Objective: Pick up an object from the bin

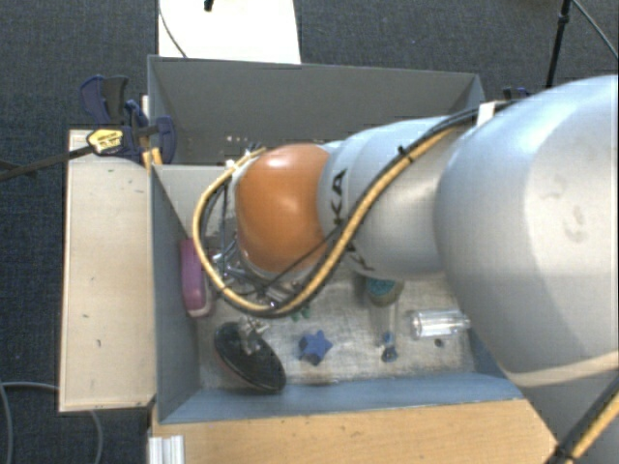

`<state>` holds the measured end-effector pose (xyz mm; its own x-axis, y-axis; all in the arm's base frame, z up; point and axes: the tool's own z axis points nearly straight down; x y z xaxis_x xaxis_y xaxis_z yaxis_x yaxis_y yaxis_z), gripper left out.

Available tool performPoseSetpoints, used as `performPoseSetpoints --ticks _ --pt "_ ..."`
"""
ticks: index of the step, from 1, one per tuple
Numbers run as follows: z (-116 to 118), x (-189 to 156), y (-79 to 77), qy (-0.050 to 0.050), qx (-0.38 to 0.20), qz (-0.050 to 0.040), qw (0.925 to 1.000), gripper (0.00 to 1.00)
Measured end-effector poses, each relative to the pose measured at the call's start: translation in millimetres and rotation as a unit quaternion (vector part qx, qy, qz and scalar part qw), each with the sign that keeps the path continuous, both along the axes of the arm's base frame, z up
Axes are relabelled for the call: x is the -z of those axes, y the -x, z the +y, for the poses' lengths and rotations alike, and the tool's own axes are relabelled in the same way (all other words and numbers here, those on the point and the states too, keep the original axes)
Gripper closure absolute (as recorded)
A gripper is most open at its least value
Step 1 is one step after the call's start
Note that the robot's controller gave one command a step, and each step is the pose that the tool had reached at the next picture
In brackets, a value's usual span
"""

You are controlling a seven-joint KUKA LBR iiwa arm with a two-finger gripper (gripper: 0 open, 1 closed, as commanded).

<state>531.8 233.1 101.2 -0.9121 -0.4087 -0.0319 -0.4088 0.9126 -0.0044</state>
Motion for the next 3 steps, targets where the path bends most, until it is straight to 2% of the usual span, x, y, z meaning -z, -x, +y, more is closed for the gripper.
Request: performPoseSetpoints --ticks 1,2,3 --pt "0.7 1.9 1.3 0.001 0.000 0.0021 1.0000 0.00" --pt "6.1 2.1 41.3 -0.010 0.119 -0.0066 0.9928 0.00" --pt "8.1 3.2 48.4 -0.005 0.118 0.0075 0.9930 1.00"
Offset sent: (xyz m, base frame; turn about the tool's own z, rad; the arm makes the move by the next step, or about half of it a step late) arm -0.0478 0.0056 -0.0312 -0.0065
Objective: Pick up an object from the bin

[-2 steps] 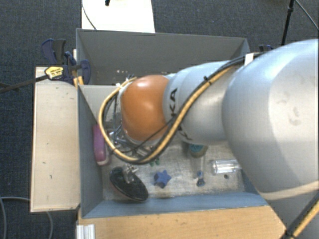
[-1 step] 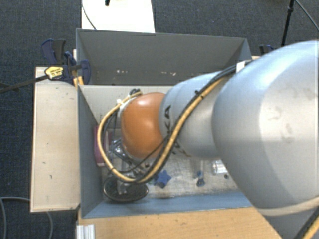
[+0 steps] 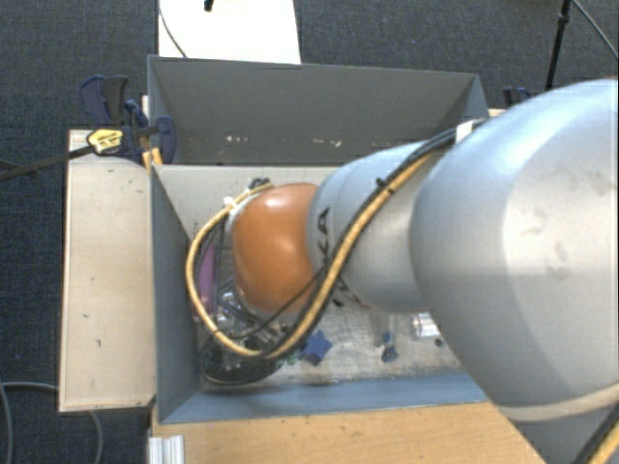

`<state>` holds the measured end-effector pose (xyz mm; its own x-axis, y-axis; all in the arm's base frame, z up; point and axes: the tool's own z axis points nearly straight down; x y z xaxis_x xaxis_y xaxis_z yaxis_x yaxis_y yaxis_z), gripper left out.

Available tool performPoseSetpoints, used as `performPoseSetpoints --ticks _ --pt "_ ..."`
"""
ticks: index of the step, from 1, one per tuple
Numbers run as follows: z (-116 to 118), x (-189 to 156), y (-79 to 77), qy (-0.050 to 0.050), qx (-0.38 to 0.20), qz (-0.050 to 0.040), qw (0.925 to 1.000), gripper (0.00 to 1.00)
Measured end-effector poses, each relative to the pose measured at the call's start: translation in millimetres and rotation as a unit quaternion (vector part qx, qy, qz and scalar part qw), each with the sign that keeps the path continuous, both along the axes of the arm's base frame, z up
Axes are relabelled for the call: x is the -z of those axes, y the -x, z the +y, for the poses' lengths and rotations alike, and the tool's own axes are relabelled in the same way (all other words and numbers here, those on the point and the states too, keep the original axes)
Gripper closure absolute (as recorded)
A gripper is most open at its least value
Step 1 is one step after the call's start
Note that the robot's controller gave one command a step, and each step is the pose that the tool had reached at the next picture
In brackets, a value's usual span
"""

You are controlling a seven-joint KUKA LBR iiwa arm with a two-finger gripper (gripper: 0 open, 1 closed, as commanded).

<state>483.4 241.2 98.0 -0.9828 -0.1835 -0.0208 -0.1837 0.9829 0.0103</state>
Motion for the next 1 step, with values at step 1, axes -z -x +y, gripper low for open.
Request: performPoseSetpoints --ticks 1 --pt "6.5 -119.6 -3.9 0.005 -0.032 0.0043 0.9995 1.00"
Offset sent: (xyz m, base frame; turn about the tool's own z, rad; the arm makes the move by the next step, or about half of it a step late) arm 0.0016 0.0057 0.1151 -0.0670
